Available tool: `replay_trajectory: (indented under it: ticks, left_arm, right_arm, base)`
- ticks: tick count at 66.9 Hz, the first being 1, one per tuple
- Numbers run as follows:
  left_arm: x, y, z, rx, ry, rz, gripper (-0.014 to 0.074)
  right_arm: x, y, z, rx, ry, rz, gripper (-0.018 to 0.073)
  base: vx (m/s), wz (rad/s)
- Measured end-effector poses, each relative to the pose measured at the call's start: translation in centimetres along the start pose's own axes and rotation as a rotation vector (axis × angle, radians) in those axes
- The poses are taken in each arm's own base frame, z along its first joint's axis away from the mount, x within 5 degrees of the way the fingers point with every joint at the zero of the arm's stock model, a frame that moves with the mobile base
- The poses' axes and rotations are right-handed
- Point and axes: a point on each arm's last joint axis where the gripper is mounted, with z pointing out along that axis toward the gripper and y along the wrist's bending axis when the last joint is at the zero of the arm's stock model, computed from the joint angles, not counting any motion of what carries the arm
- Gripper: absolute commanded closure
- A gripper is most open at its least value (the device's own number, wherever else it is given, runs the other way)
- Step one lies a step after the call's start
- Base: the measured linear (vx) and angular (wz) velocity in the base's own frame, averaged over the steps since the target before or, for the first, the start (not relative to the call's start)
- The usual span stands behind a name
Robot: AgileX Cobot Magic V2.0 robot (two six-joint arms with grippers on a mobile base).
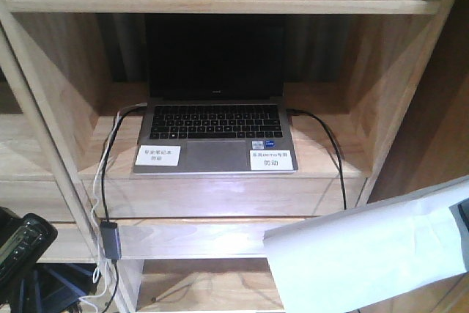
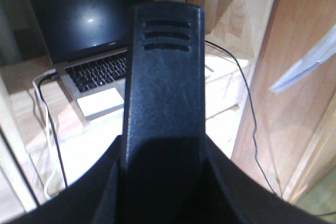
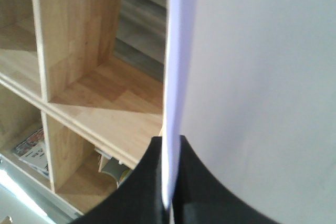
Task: Grab stapler and paper to desk for stapling
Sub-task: 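Hold the paper in the right gripper while the base turns away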
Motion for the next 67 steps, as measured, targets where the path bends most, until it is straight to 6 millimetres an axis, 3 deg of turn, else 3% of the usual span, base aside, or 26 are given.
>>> replay_trajectory:
  ticks: [67]
  left_arm:
    - [0.00,0.00,0.00,0.000,0.000,0.000,0.0603]
  right_arm:
    - [0.00,0.00,0.00,0.000,0.000,0.000,0.0564]
  base:
    - [-0.11,0.00]
